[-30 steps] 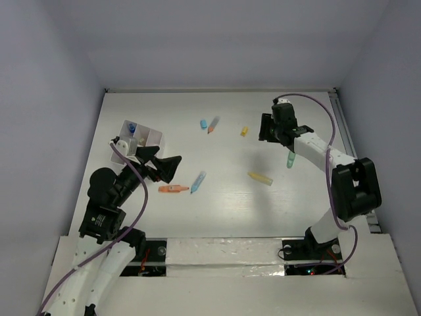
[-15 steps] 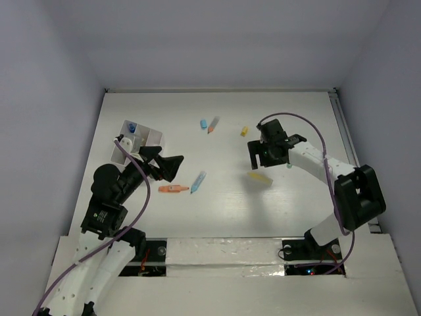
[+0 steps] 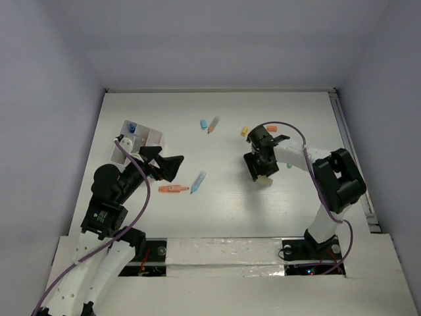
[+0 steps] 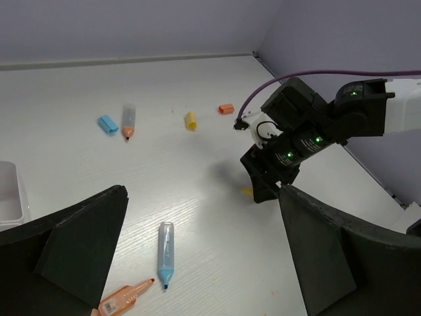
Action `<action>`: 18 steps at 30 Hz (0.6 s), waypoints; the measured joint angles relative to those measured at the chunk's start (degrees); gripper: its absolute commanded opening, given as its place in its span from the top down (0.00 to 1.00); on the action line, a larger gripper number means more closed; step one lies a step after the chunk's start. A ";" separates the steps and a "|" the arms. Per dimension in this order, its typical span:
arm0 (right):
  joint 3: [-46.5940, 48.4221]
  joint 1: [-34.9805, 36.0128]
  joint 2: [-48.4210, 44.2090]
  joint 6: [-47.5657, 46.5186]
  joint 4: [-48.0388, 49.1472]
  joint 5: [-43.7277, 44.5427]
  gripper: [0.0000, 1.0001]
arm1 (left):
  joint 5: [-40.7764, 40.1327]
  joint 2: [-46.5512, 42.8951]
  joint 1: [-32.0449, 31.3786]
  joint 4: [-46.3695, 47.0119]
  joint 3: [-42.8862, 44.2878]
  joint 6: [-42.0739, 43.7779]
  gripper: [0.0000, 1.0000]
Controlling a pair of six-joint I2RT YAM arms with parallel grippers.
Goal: Sort the stationery into containers
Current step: Pick up the pen from the center of the board.
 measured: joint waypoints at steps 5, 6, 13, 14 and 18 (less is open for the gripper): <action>0.94 -0.17 0.94 -0.50 0.57 0.09 0.62 | -0.02 0.02 0.00 0.00 0.00 0.00 0.01; 1.11 -0.17 1.07 -0.57 0.61 0.04 0.62 | -0.02 0.00 0.00 0.00 0.00 0.00 0.01; 2.62 -0.17 2.25 -0.52 1.42 -1.18 0.96 | 1.11 0.79 0.00 0.07 0.00 -0.02 0.01; 2.71 -0.17 2.32 -0.44 1.81 -1.42 0.96 | 1.73 1.40 0.00 0.13 0.00 -0.02 0.01; 2.01 -0.04 1.33 1.62 5.14 -2.95 0.97 | 6.16 6.60 0.00 0.87 0.00 -0.20 0.03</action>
